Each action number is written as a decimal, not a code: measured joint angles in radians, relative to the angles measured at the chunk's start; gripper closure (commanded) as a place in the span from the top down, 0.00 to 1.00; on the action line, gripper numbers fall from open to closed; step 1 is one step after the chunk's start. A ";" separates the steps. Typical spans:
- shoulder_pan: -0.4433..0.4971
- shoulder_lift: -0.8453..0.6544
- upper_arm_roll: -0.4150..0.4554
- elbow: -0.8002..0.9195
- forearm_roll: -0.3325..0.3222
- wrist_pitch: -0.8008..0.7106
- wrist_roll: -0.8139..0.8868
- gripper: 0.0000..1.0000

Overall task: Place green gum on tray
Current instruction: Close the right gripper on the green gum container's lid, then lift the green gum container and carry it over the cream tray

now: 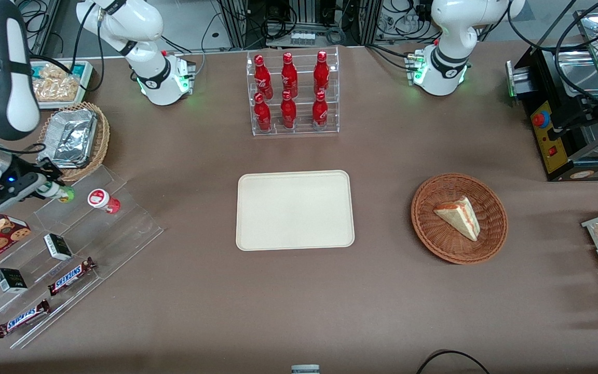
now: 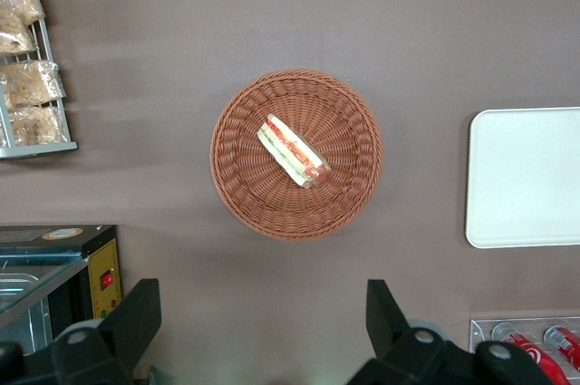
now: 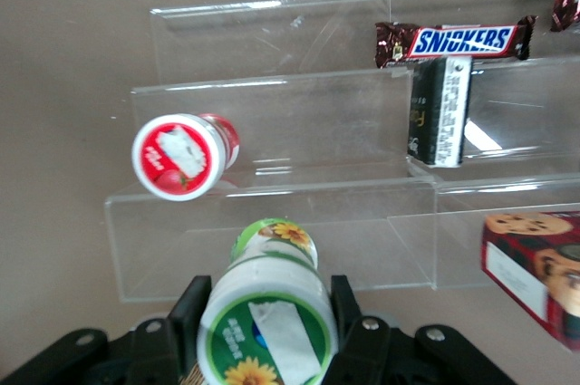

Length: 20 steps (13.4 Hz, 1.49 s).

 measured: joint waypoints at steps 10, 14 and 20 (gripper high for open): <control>0.323 -0.013 0.012 0.280 0.013 -0.379 0.409 0.00; 0.553 0.002 0.015 0.280 0.035 -0.371 0.757 0.00; 0.774 0.165 0.014 0.276 0.077 -0.148 1.159 0.00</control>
